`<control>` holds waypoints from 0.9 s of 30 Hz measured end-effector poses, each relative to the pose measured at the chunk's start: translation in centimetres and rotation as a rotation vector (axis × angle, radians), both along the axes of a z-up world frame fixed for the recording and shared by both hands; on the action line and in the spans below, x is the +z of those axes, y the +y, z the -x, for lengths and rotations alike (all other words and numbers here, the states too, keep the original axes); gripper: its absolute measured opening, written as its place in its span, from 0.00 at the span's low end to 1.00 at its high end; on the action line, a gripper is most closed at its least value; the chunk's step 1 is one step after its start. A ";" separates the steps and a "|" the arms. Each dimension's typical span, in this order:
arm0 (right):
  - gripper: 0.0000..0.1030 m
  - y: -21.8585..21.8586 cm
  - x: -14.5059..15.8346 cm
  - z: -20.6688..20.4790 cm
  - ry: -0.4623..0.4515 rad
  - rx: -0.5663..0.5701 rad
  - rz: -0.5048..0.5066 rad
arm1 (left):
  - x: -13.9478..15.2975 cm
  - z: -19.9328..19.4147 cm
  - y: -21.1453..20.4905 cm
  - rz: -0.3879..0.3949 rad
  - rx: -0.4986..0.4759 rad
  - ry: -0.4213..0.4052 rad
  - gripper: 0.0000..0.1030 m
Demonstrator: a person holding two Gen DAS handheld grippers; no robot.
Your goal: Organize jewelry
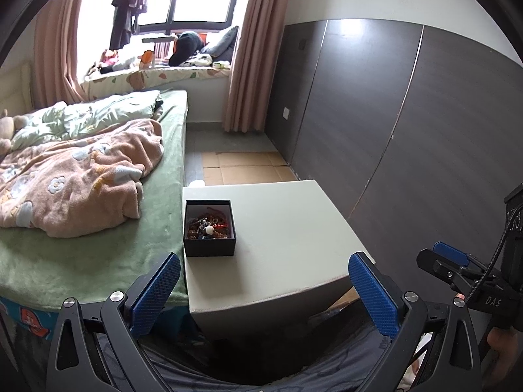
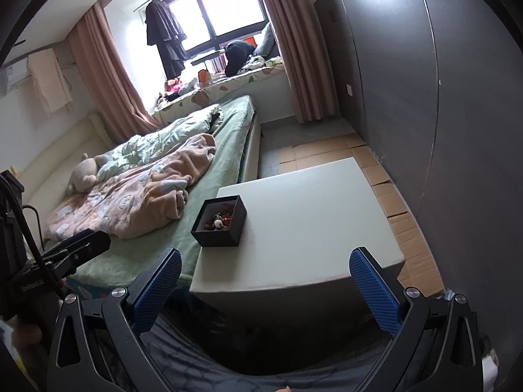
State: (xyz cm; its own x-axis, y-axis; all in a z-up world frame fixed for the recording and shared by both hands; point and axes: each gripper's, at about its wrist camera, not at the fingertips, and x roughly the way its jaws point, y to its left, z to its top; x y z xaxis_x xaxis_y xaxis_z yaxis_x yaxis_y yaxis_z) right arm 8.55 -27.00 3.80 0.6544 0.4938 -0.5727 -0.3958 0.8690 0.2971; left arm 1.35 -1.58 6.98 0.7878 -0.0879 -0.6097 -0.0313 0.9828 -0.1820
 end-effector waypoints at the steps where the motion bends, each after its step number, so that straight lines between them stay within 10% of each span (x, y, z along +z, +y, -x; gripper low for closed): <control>1: 1.00 -0.1 0.0 0.1 0.000 0.000 -0.001 | 0.0 0.1 -0.1 -0.002 -0.004 0.000 1.00; 27: 1.00 -0.7 0.0 0.7 0.006 0.015 -0.012 | -0.2 0.5 -1.0 0.006 -0.005 0.011 1.00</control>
State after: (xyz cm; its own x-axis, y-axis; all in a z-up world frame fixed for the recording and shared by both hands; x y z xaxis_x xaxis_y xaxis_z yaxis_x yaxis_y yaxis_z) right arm 7.82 -27.69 3.84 0.6431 0.5106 -0.5707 -0.4070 0.8592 0.3100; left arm 0.86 -2.58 6.75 0.7803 -0.0957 -0.6181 -0.0285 0.9818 -0.1880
